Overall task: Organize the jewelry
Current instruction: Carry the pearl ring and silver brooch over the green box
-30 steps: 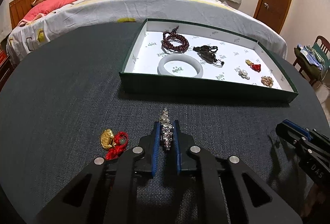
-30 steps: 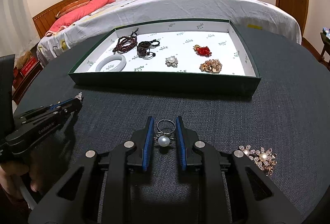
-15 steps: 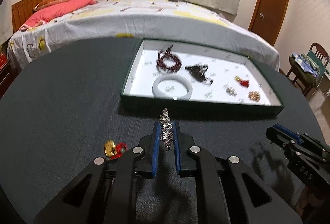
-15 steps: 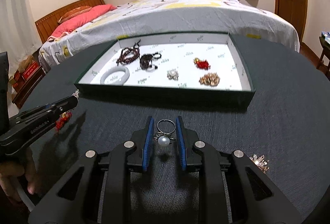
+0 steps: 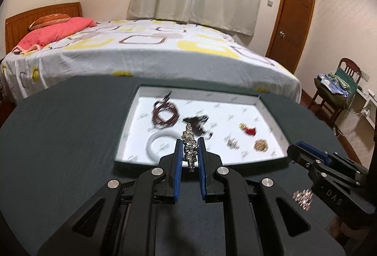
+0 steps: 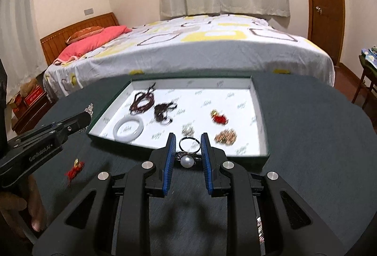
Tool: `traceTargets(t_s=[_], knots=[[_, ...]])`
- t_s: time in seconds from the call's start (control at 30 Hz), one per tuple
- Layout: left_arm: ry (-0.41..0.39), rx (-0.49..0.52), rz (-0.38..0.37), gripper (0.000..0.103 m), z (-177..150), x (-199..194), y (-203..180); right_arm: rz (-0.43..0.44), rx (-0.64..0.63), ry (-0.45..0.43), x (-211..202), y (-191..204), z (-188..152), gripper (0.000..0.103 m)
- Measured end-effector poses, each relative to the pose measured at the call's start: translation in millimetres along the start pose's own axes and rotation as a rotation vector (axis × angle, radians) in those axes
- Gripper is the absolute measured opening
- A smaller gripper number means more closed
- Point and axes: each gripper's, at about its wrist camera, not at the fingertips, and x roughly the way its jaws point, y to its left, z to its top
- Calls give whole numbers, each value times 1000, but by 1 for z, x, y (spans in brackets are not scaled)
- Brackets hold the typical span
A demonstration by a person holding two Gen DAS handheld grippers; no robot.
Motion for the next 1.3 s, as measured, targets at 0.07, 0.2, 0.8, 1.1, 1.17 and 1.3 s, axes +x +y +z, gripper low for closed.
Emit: traceTargets(t_s=[0.07, 0.2, 0.8, 1.1, 1.17, 1.3], knots=[[-18, 12, -11, 13, 7, 3, -7, -13, -1, -16, 1, -4, 7, 22], [-38, 27, -38, 13, 20, 13, -20, -20, 10, -40, 4, -12, 20, 22], [35, 53, -27, 13, 24, 94, -34, -20, 1, 6, 76, -18, 36, 22], [112, 45, -14, 13, 11, 124, -29, -29, -2, 97, 112, -18, 23, 22], [125, 43, -9, 13, 9, 129, -28, -32, -2, 113, 118, -19, 20, 22], [157, 31, -6, 13, 5, 136, -23, -34, 3, 135, 124, -20, 19, 22]])
